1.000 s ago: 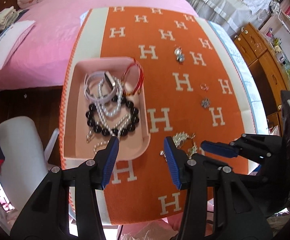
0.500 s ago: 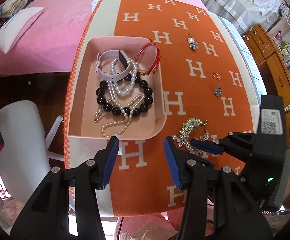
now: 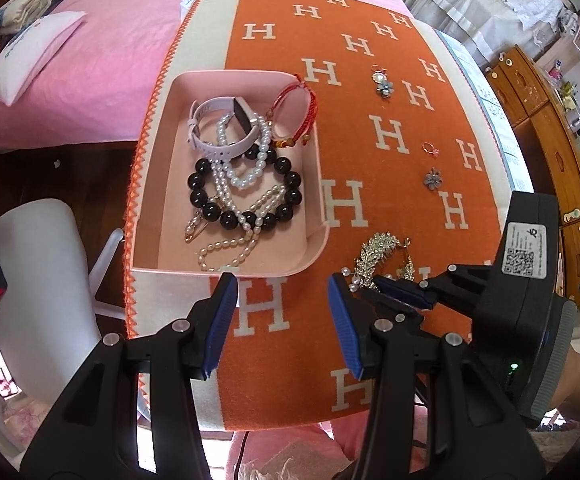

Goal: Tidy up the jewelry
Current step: 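Grasp the small silver charm with the left tool while the right holds the hair comb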

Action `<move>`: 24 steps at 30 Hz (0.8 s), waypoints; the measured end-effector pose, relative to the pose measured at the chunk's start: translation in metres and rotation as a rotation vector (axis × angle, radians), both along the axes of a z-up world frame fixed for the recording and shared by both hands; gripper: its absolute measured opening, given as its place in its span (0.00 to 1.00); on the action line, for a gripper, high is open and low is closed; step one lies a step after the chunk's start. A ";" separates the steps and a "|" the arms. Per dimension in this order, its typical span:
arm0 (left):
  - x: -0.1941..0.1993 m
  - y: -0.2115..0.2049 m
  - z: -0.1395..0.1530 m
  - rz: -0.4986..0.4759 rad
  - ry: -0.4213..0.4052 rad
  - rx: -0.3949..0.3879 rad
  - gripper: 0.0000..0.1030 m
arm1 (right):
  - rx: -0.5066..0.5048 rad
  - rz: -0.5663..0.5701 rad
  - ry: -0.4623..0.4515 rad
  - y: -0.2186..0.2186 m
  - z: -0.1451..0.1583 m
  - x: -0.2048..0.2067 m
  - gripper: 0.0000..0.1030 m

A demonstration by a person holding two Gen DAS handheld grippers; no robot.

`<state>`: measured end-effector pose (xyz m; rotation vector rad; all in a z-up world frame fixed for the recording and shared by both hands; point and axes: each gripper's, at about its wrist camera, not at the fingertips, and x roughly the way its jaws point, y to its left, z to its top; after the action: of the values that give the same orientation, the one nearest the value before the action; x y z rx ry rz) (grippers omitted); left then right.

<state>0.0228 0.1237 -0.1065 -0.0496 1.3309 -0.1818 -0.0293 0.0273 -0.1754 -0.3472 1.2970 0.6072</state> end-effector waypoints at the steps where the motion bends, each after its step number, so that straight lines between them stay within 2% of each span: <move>1: 0.001 -0.002 0.001 -0.006 -0.001 0.001 0.42 | 0.006 -0.010 0.001 -0.004 0.002 0.002 0.07; 11: 0.013 -0.032 0.007 -0.094 -0.016 -0.003 0.42 | 0.054 -0.186 -0.005 -0.058 0.029 0.020 0.07; 24: 0.040 -0.101 0.004 -0.239 -0.016 -0.018 0.42 | 0.096 -0.440 -0.060 -0.150 0.066 0.037 0.07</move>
<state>0.0630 0.0232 -0.1023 0.0962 1.3176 -0.3964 0.0079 -0.1231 -0.1094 0.0039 1.2312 0.2813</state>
